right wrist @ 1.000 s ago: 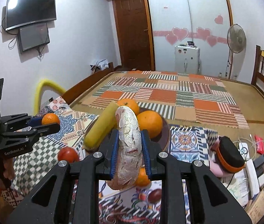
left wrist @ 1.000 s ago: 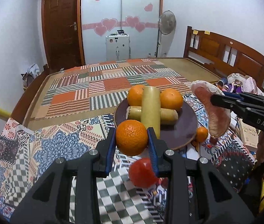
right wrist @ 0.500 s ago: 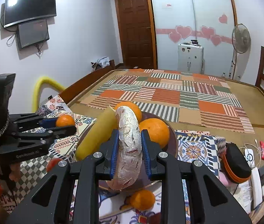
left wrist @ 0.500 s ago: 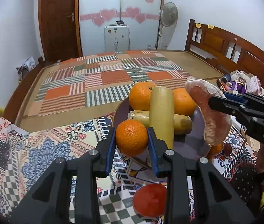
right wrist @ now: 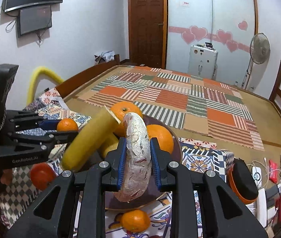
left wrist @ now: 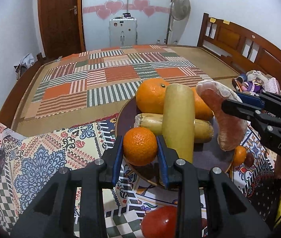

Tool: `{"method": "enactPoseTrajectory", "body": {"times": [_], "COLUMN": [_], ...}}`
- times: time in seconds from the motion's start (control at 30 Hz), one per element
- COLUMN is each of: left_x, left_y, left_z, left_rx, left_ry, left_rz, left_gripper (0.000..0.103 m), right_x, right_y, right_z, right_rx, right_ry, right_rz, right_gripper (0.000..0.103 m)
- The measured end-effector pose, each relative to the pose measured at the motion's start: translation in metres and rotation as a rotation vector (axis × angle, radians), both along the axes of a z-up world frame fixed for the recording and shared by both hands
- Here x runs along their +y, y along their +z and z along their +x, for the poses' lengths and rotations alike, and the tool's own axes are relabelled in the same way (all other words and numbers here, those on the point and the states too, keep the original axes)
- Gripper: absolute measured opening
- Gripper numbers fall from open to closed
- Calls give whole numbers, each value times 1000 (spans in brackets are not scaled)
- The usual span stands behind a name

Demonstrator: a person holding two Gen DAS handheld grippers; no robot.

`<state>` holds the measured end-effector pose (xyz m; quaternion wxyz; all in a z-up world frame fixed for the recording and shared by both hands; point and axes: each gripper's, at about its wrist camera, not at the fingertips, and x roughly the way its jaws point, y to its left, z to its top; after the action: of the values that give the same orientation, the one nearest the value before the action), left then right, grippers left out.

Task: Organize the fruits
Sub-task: 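Lay the pomelo segment on the plate with the right tool while the left tool sets the tangerine there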

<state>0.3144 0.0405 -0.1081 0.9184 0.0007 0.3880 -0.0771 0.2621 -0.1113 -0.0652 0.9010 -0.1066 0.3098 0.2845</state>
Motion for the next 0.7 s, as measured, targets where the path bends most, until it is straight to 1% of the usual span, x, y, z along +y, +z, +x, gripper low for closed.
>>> {"method": "enactPoseTrajectory", "body": {"times": [0.2, 0.37, 0.43, 0.5, 0.63, 0.7], "left_x": [-2, -1, 2, 4, 3, 2], "left_y": [-4, -5, -5, -4, -3, -1], "left_z": [4, 5, 6, 5, 2, 0], "left_rx": [12, 18, 21, 16, 11, 4], "left_ry": [-4, 6, 12, 20, 16, 19], "left_rz": [3, -1, -10, -18, -2, 13], "left_gripper": [33, 33, 37, 47, 48, 48], "right_x": [6, 5, 6, 7, 7, 4], "right_y": [-5, -4, -2, -3, -3, -2], "right_z": [1, 1, 1, 2, 4, 3], "right_rx": [2, 3, 5, 6, 2, -9], "right_ry": [5, 5, 3, -1, -17, -28], "right_rz": [-30, -32, -34, -38, -49, -50], "right_gripper": [22, 22, 23, 23, 26, 31]}}
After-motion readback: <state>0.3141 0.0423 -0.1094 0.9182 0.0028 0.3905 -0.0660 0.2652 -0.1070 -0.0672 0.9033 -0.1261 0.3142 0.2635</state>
